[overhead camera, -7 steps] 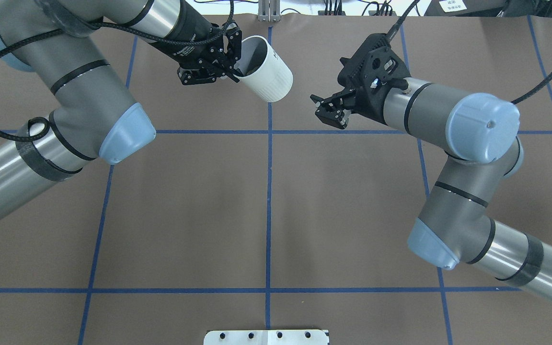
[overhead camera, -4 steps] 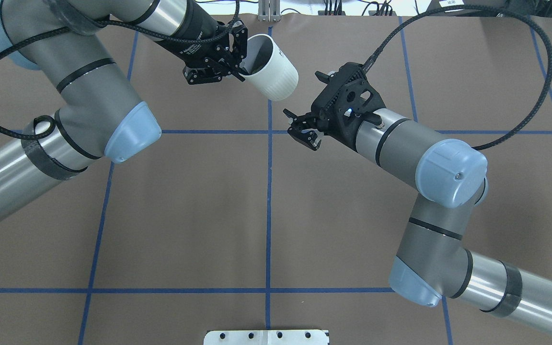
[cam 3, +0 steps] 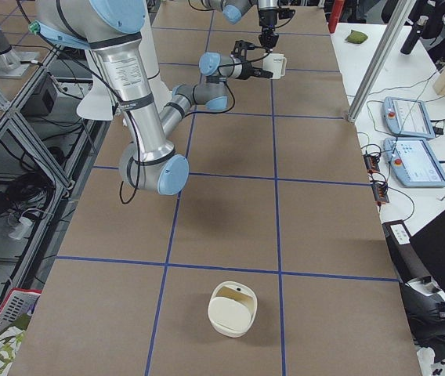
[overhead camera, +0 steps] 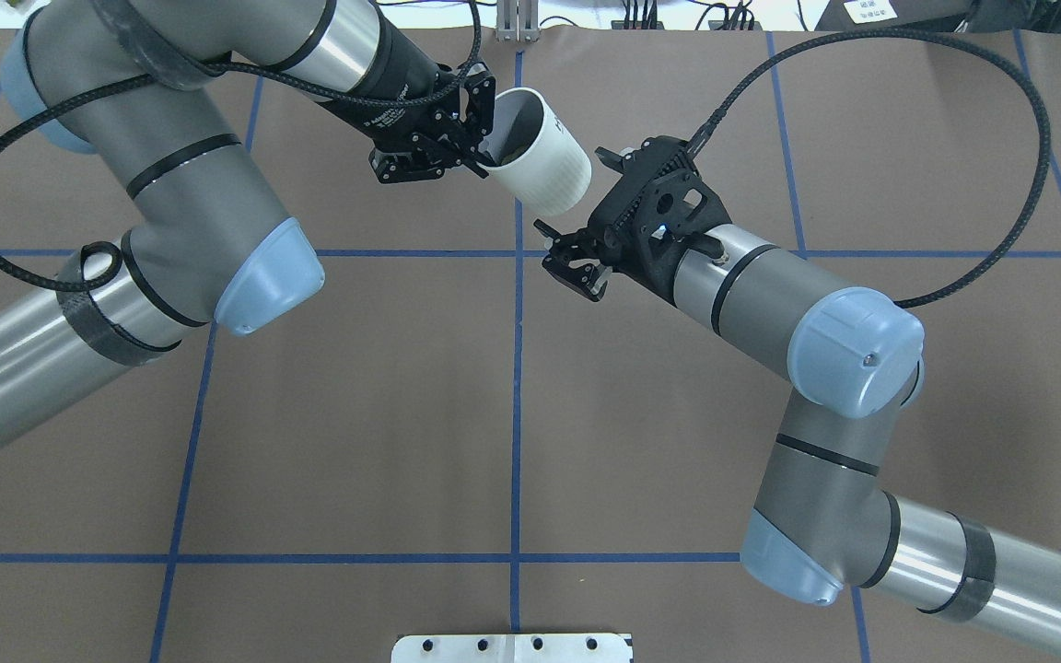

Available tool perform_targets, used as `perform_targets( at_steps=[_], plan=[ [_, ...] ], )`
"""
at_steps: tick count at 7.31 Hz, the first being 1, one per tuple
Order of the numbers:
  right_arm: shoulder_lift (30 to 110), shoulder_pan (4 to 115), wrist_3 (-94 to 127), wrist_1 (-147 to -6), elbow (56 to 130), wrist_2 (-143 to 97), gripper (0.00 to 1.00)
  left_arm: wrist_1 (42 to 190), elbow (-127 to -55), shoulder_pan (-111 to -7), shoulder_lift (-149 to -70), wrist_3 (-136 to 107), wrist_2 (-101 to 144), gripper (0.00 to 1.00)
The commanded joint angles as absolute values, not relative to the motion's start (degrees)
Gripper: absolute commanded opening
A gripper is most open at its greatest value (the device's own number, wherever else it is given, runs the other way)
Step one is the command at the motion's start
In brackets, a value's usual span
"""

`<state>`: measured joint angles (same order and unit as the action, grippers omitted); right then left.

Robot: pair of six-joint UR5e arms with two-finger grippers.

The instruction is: Left arm hands cup to right arm to dump lemon

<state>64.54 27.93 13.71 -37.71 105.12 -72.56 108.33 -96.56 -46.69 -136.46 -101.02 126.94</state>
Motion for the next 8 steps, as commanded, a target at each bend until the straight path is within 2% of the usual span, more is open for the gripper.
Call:
perform_targets(
  at_steps=[1,8],
  plan=[
    [64.42,27.77,13.62,-37.71,105.12,-71.98,0.94,108.28,-96.77,-45.71,-136.93,-101.07,126.83,0.0],
    [64.42,27.69,13.45,-37.71,105.03,-70.84,0.94,108.28,-96.94,-44.03,-137.55,-101.34,126.47,0.0]
  ],
)
